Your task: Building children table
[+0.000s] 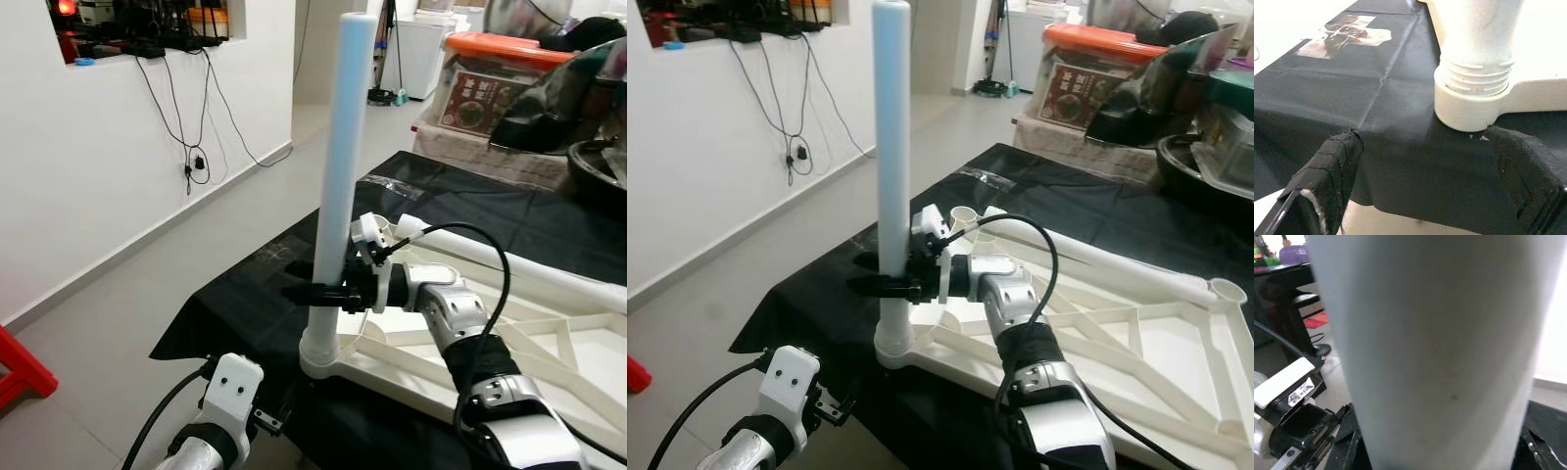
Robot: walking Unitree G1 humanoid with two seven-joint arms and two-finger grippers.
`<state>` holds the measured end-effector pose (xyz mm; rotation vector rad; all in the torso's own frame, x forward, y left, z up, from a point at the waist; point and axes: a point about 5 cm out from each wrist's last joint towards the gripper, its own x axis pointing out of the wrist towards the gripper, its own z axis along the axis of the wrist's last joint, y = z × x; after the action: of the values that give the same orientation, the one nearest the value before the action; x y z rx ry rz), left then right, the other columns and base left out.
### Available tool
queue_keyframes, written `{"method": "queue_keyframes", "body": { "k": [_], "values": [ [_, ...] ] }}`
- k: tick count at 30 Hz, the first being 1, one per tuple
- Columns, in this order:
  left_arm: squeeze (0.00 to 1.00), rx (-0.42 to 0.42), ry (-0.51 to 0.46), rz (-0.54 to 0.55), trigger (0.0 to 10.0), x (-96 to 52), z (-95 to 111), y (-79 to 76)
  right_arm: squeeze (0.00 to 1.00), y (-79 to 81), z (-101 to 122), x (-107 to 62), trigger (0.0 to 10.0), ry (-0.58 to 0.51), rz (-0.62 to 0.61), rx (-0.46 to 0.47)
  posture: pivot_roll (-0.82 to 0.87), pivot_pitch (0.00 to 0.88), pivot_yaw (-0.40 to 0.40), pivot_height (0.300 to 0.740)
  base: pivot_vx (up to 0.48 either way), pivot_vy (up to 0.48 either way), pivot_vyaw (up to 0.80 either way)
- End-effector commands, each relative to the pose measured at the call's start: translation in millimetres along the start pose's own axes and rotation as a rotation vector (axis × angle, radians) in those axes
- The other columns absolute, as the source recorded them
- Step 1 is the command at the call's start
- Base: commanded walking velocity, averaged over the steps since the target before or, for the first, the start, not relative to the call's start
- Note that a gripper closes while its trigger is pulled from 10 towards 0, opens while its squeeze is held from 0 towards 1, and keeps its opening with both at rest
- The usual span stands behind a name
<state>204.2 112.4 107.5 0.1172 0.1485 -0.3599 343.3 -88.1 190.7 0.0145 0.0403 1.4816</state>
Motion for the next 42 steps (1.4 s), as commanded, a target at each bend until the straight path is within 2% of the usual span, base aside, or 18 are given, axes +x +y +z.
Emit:
{"method": "queue_keyframes", "body": {
  "k": [1,2,5,10,12,19,22,23,24,28,29,31,32,33,34,37,40,42],
  "values": [
    [0.00,-0.009,-0.005,-0.001,10.0,-0.5,0.8,-1.9,0.00,0.9,-9.8,2.2,0.0,0.030,-0.005,0.043,0.26,0.000,-0.102,0.740,0.000,0.000,0.00],
    [0.00,-0.009,-0.005,0.000,10.0,-0.5,0.8,-1.8,0.00,-1.9,-11.2,2.0,0.0,0.023,-0.063,0.027,0.26,0.000,-0.102,0.740,0.000,0.000,0.00],
    [0.00,-0.009,-0.005,0.001,10.0,0.1,0.0,-0.7,0.00,-29.9,-14.1,-20.5,0.0,-0.030,-0.681,0.001,0.25,0.000,-0.097,0.740,0.000,0.000,0.00],
    [0.00,-0.008,-0.004,-0.001,10.0,0.3,-0.3,-0.3,0.00,-37.8,-16.1,-42.4,0.0,-0.062,-1.003,0.009,0.24,0.000,-0.092,0.740,0.000,0.000,0.00],
    [0.00,-0.004,-0.003,-0.008,10.0,1.2,-0.9,0.6,0.00,-19.6,-23.5,-81.7,0.0,-0.095,-1.523,0.004,0.23,0.000,-0.083,0.740,0.000,0.000,0.00],
    [0.00,-0.002,-0.003,-0.009,10.0,1.6,-0.9,1.2,0.00,-5.1,-25.1,-88.1,0.0,-0.114,-1.673,0.018,0.23,0.000,-0.084,0.740,0.000,0.000,0.00],
    [0.00,0.001,-0.004,-0.005,10.0,2.1,-0.8,1.8,0.00,10.1,-25.7,-74.1,0.0,-0.144,-1.777,0.093,0.24,0.000,-0.084,0.740,0.000,0.000,0.00],
    [0.00,0.002,-0.004,-0.004,10.0,2.3,-0.7,1.8,0.00,12.6,-25.7,-61.5,0.2,-0.164,-1.777,0.126,0.24,0.000,-0.084,0.740,0.000,0.000,0.00],
    [0.00,0.001,-0.003,-0.003,10.0,2.5,-0.7,1.6,0.00,12.7,-25.4,-48.6,10.0,-0.175,-1.737,0.128,0.24,0.000,-0.084,0.740,0.000,0.000,0.00],
    [0.00,0.001,-0.003,-0.003,10.0,2.5,-0.6,1.4,0.00,12.2,-25.9,-40.5,10.0,-0.180,-1.698,0.118,0.24,0.000,-0.084,0.740,0.000,0.000,0.00],
    [0.00,0.000,-0.004,-0.003,10.0,2.4,-0.5,1.1,1.00,12.6,-23.5,-29.4,10.0,-0.246,-1.609,0.128,0.24,0.000,-0.091,0.740,0.000,0.000,0.00],
    [0.00,-0.001,-0.005,-0.002,10.0,2.3,-0.4,1.0,1.00,12.4,-21.2,-23.1,10.0,-0.274,-1.537,0.124,0.24,0.000,-0.092,0.740,0.000,0.000,0.00],
    [0.00,-0.002,-0.005,-0.001,10.0,2.2,-0.4,0.9,0.80,9.3,-18.9,-21.6,10.0,-0.281,-1.473,0.091,0.24,0.000,-0.092,0.740,0.000,0.000,0.00],
    [0.00,-0.003,-0.005,0.000,10.0,2.2,-0.5,0.8,0.00,7.1,-17.6,-21.5,10.0,-0.278,-1.435,0.067,0.24,0.000,-0.092,0.740,0.000,0.000,0.00],
    [0.00,-0.003,-0.005,0.000,10.0,2.2,-0.5,0.8,0.00,7.1,-17.6,-21.5,10.0,-0.278,-1.435,0.067,0.24,0.000,-0.092,0.740,0.000,0.000,0.00],
    [0.00,-0.005,-0.006,0.002,10.0,2.4,-0.5,1.0,0.00,-1.7,-14.5,-21.9,10.0,-0.302,-1.111,0.114,0.23,0.000,-0.092,0.740,0.000,0.000,0.00],
    [0.00,-0.007,-0.006,0.000,10.0,3.0,-0.6,1.0,0.00,1.9,-16.3,-28.9,10.0,-0.208,-0.645,0.152,0.23,0.000,-0.093,0.740,0.000,0.000,0.00],
    [0.00,-0.009,-0.005,0.000,10.0,2.9,-0.8,1.1,0.00,2.1,-16.4,-31.8,10.0,-0.155,-0.548,0.147,0.23,0.000,-0.091,0.740,0.000,0.000,0.00]
  ]
}}
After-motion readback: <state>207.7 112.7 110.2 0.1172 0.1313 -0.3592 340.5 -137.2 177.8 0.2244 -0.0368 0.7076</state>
